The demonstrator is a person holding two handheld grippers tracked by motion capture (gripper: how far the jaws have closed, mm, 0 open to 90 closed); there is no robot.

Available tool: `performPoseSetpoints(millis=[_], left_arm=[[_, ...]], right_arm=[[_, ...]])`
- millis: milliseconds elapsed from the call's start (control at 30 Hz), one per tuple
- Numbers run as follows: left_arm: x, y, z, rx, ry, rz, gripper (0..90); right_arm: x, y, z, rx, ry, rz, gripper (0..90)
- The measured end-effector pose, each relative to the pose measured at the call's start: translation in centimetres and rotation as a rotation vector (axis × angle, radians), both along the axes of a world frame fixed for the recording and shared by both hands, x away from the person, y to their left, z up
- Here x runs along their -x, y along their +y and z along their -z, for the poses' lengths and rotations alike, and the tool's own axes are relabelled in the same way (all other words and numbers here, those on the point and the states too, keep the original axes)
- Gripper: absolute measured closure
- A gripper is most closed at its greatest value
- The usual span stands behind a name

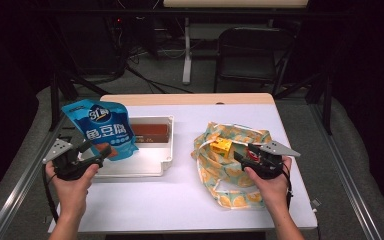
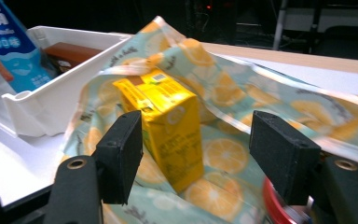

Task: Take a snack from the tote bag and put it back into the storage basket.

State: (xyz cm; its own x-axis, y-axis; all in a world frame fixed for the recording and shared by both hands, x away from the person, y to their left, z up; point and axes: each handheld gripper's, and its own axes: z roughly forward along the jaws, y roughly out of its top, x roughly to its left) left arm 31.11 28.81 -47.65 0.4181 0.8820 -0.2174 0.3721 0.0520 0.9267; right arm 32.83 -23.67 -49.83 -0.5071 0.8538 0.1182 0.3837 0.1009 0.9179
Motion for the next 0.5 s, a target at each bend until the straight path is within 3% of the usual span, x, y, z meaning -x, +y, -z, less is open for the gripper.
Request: performPoseSetpoints(millis=[333, 500], left_arm=[[-0.5, -3.3, -0.3, 0.008, -0.005, 0.075, 17.5], [-0.3, -4.3, -0.1, -0.012, -0.012, 0.110, 17.7]], right_arm=[[-2.0, 1.5, -0.5, -0.010, 0.011, -0.064, 33.8], [-3.1, 2.1, -0.4, 0.008, 0.027, -0.098, 33.3]])
